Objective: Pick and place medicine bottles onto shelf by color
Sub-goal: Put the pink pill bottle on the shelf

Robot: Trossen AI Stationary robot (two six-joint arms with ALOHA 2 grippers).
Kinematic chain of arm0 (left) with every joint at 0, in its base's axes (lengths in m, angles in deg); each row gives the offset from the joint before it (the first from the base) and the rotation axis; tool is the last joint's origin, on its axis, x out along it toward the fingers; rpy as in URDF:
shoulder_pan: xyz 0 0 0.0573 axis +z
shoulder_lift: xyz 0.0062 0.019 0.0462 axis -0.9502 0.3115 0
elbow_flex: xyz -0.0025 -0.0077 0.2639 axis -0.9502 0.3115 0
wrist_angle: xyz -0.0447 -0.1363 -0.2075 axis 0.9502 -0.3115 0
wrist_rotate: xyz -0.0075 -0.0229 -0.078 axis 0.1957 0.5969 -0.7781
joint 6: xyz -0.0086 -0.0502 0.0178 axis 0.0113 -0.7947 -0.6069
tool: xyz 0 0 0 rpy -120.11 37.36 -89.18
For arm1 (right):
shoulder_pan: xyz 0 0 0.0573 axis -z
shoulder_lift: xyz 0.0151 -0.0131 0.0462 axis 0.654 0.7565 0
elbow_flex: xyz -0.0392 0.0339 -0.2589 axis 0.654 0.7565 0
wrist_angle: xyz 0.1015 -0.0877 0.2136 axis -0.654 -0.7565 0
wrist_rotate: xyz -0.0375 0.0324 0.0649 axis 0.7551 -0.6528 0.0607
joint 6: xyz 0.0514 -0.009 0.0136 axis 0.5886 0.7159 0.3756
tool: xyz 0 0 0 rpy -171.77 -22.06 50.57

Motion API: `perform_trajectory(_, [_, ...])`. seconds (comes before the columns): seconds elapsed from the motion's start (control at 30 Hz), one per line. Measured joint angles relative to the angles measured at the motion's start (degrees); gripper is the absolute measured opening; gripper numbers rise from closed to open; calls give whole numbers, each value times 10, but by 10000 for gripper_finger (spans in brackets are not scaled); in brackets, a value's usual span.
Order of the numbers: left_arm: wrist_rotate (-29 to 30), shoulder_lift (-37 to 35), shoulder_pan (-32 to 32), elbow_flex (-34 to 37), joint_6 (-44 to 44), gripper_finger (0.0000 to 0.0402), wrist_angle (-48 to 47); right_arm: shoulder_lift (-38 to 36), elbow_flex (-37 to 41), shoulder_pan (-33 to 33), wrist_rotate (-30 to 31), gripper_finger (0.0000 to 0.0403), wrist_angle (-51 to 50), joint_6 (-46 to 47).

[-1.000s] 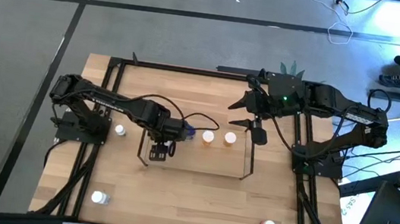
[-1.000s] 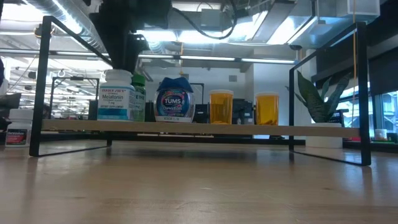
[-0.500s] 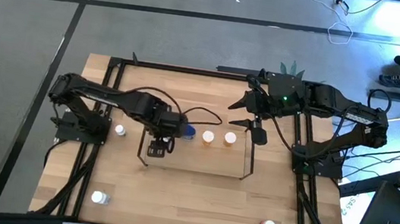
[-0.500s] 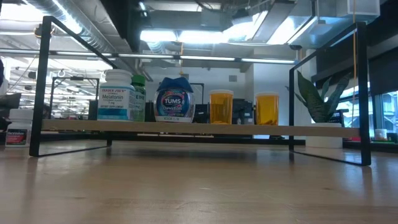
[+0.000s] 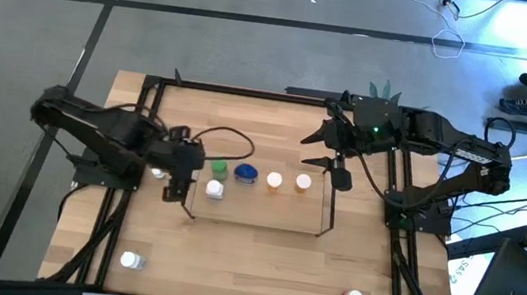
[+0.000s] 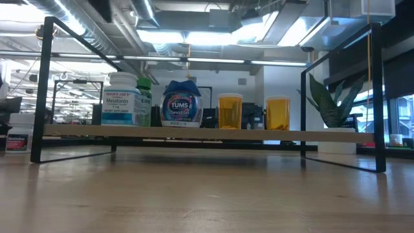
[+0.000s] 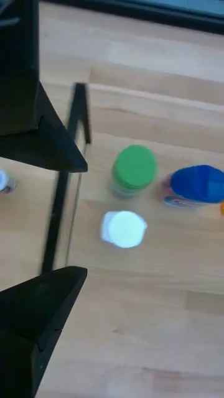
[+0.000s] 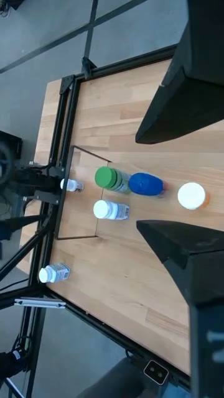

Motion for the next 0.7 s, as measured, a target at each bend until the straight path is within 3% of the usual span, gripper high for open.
perform_trajectory(0.37, [13, -148, -67, 95, -86, 255, -2, 0, 0, 0, 0, 213, 0, 0])
perform_trajectory(0.7, [23, -254, -92, 109, -146, 255, -28, 0, 0, 0, 0, 214, 0, 0])
